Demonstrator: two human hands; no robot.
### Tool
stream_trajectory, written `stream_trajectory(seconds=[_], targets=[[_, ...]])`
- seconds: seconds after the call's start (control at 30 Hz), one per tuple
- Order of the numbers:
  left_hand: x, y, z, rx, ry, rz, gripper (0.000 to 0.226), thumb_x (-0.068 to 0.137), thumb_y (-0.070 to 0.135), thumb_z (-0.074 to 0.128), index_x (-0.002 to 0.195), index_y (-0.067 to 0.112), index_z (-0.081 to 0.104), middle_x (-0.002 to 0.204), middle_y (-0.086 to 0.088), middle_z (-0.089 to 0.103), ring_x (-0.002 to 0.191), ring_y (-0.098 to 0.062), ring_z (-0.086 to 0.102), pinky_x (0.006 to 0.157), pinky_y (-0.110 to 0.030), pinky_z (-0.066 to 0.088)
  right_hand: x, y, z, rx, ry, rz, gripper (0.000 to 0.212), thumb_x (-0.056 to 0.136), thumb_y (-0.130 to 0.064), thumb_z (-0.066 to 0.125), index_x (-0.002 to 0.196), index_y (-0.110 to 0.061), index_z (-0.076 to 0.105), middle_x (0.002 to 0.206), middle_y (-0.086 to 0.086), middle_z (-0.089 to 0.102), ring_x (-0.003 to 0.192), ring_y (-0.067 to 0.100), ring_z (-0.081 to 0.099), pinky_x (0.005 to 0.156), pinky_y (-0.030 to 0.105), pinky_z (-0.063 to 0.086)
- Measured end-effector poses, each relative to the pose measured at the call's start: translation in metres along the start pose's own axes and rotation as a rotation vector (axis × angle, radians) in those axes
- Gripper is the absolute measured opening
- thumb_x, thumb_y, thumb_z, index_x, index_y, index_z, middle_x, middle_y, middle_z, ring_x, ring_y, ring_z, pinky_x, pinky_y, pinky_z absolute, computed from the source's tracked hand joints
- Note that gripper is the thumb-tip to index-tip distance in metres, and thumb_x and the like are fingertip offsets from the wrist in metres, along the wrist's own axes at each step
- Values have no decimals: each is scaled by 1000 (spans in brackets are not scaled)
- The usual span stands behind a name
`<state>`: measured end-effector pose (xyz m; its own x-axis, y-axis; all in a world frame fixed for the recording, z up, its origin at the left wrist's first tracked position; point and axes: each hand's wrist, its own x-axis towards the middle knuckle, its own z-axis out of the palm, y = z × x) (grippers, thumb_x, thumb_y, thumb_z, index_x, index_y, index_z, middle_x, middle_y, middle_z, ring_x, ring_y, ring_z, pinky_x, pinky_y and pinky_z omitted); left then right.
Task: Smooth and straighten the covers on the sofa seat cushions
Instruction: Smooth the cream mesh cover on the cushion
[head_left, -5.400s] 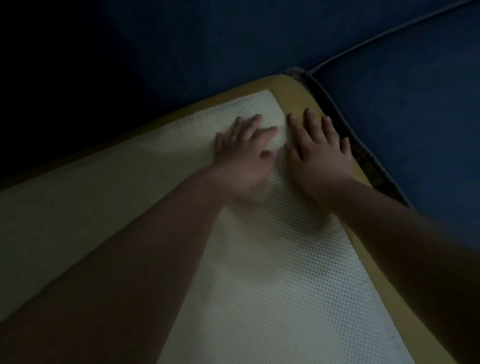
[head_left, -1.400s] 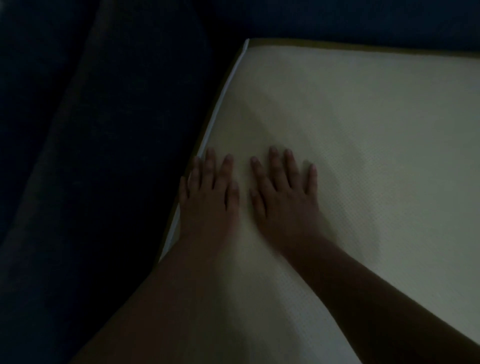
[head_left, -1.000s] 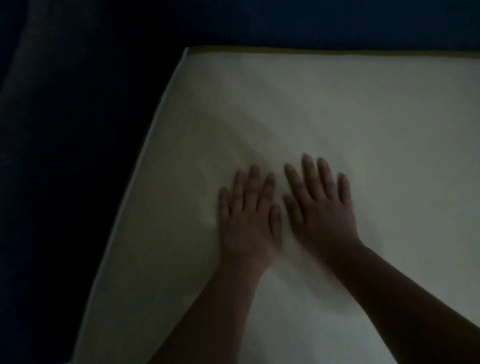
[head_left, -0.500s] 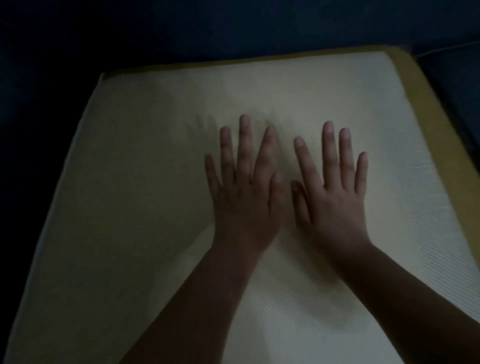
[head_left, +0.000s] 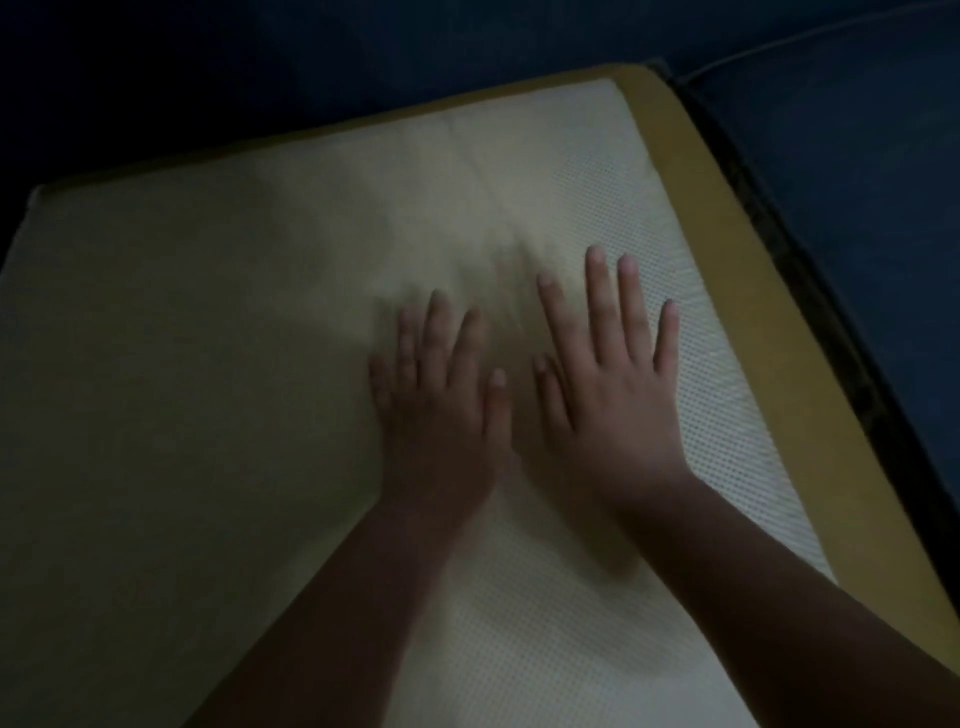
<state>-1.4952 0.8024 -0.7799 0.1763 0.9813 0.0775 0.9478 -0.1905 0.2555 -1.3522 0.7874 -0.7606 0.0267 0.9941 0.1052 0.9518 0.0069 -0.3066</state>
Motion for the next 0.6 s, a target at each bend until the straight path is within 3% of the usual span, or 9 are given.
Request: stream_trajectory(seconds=[0.17,0.23,0.33,0.37,0.5,0.6], targets=[[21,69,-2,-81,105,109,58,99,40,34,153,27,18,162,-2,8,149,-22,0,118,-48,7,12,33,-34,48,243,61,61,99,-27,38,153,-22,11,160,19,4,147,36,-2,116,60,2],[21,76,16,-45,21,118,57,98,40,30,153,28,18,162,0,8,149,-21,2,119,-51,10,6,52,-30,-14,125,111,59,100,-33,30,154,-24,7,161,14,-3,148,33,-6,116,58,-1],[12,69,45,87,-150,110,59,97,45,21,153,30,18,162,2,8,149,-21,2,117,-52,12,-16,75,-10,-139,-230,185,56,101,-45,7,153,-31,-5,161,2,-13,146,21,-19,117,54,-6],[11,69,50,106,-167,104,59,96,46,19,153,31,18,162,2,8,149,-22,2,118,-51,10,-21,81,-4,-150,-279,196,56,100,-47,3,153,-31,-7,161,1,-15,145,20,-22,117,53,-8],[16,67,43,87,-199,112,60,95,48,15,153,33,17,162,3,6,149,-21,2,118,-48,5,-16,79,-12,-106,-302,195,56,99,-48,2,152,-33,-9,159,1,-20,144,20,-26,116,52,-13],[19,77,30,52,-170,87,61,94,48,15,151,30,24,162,1,11,148,-23,8,117,-50,9,-15,87,-33,-54,-163,233,55,102,-45,12,153,-33,-6,161,3,-16,145,22,-22,116,53,-12]])
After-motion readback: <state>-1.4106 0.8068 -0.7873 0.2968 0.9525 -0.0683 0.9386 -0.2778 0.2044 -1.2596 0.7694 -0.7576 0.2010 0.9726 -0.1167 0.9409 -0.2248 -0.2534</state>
